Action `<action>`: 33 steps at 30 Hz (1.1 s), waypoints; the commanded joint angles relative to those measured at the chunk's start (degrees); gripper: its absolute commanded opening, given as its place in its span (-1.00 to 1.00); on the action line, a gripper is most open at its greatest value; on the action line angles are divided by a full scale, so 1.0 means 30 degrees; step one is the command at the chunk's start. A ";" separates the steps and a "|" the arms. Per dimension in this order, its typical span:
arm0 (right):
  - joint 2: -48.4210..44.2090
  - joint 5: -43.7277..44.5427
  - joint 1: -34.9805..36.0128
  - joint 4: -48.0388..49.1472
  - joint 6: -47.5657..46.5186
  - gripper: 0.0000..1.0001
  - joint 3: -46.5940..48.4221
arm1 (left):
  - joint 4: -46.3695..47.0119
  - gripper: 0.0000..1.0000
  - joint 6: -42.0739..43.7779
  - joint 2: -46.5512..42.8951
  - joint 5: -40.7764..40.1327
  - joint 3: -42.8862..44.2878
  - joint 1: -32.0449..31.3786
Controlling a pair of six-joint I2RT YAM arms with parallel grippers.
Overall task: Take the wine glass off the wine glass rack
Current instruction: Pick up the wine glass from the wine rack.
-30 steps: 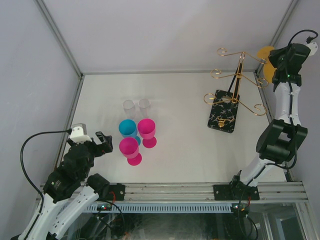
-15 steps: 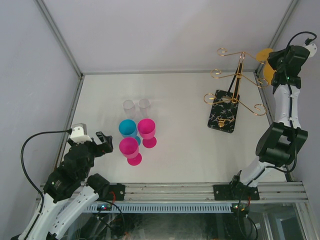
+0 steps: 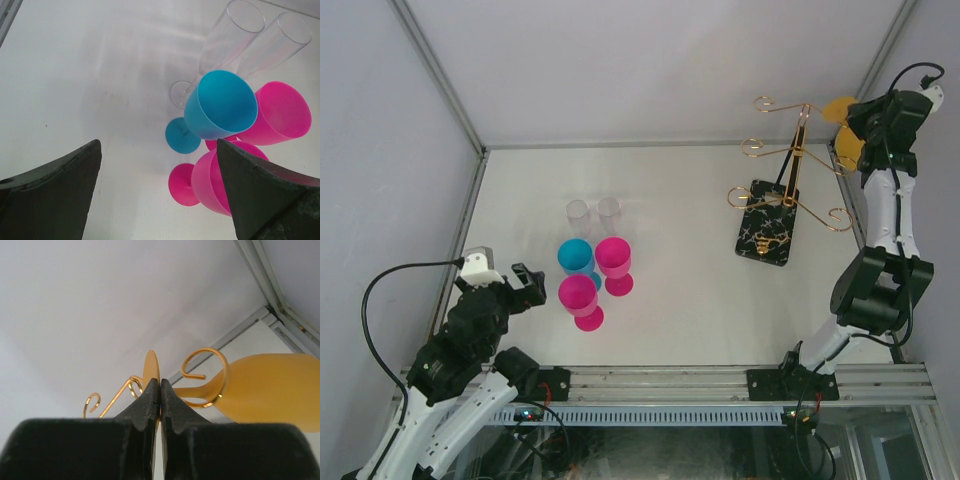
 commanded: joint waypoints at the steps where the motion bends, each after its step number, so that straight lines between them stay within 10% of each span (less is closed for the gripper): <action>1: 0.0598 -0.0279 0.0473 0.0594 0.0287 -1.00 0.2145 | 0.0740 0.99 -0.0030 -0.0037 0.0073 -0.0182 0.0113; 19: 0.4200 -0.0035 0.1283 0.3041 0.1425 -1.00 0.6298 | 0.0711 0.99 -0.0059 0.0080 -0.0020 -0.0182 0.0113; 33: 0.0897 -0.3259 0.2238 0.4389 -0.1568 -1.00 0.4654 | 0.0645 0.99 -0.0081 0.0022 -0.0110 -0.0152 0.0113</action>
